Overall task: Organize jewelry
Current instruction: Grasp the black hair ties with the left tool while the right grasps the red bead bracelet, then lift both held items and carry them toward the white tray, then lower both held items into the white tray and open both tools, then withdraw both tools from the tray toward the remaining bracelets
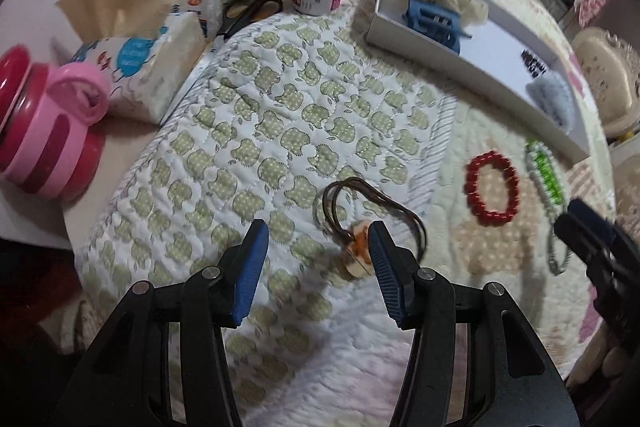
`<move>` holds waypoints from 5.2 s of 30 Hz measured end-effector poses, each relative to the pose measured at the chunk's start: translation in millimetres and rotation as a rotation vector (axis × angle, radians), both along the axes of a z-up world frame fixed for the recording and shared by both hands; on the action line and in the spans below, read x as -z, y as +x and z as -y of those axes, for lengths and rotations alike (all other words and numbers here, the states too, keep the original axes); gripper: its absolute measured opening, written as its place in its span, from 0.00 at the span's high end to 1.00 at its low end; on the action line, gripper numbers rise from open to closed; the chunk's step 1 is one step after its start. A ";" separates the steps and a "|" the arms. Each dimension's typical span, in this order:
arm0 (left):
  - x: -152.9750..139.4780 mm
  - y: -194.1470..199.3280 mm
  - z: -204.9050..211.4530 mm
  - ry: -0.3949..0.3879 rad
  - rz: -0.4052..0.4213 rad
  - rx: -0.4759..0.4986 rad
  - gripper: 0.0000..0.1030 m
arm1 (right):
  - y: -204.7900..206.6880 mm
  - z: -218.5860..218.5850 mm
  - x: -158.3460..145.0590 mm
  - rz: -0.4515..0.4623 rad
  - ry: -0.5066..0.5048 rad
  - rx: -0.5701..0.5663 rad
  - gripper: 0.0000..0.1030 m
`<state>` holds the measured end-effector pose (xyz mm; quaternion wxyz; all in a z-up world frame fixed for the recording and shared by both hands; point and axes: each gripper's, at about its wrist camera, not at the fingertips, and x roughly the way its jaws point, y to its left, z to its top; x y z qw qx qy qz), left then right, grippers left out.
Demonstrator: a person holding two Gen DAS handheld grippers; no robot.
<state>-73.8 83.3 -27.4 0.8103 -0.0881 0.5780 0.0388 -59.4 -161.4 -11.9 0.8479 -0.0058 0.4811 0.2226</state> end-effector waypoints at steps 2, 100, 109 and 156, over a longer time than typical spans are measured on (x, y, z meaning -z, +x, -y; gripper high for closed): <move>5.7 6.0 0.4 0.006 -0.008 0.014 0.50 | 10.0 -7.1 8.0 -0.006 -0.016 -0.009 0.51; -93.5 144.3 140.4 -0.054 0.239 0.383 0.99 | 108.2 58.2 -96.8 0.193 0.052 0.084 0.92; -62.3 177.8 158.6 -0.111 0.169 0.389 0.99 | 153.3 47.7 -75.4 0.134 0.036 0.082 0.91; -61.7 136.1 141.2 0.045 0.208 0.286 0.59 | 108.1 97.3 -79.2 0.117 0.057 0.274 0.62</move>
